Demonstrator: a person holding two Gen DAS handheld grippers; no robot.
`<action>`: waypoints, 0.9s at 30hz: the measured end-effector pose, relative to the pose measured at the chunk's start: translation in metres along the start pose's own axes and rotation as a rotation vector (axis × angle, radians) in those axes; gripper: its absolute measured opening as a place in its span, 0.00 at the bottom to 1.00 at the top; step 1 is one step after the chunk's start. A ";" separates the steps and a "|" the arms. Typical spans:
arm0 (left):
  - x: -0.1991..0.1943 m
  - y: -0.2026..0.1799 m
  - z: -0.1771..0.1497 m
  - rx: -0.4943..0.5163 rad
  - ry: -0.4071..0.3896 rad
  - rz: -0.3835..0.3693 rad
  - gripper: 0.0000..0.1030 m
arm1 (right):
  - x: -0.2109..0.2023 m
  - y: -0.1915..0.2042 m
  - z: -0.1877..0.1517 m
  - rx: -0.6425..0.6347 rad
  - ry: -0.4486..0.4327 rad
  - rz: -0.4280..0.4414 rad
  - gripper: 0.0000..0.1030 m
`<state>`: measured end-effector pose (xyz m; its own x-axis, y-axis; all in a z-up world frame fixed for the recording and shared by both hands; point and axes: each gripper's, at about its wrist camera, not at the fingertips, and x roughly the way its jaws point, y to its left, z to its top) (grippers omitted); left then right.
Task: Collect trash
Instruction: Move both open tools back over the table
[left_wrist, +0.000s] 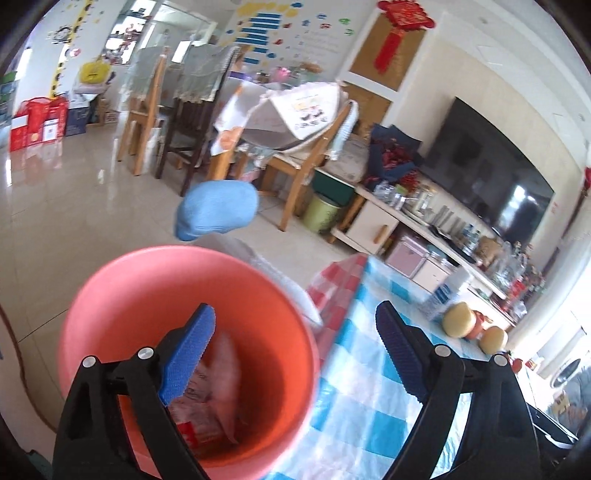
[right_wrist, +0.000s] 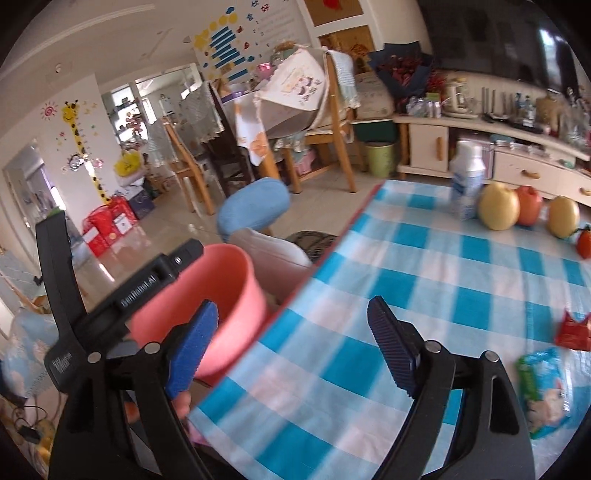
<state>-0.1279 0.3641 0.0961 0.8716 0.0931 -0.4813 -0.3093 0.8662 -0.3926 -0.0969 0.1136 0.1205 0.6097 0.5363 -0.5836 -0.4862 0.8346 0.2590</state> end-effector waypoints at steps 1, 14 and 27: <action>0.000 -0.006 -0.003 0.018 0.003 -0.009 0.85 | -0.003 -0.005 -0.001 0.001 -0.001 -0.009 0.81; 0.006 -0.088 -0.036 0.219 0.096 -0.096 0.86 | -0.059 -0.078 -0.022 0.049 -0.068 -0.141 0.88; 0.009 -0.154 -0.084 0.368 0.214 -0.166 0.86 | -0.091 -0.120 -0.033 0.022 -0.110 -0.171 0.96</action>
<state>-0.1046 0.1908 0.0863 0.7879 -0.1314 -0.6017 0.0174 0.9813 -0.1915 -0.1143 -0.0395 0.1170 0.7474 0.3958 -0.5336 -0.3564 0.9167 0.1806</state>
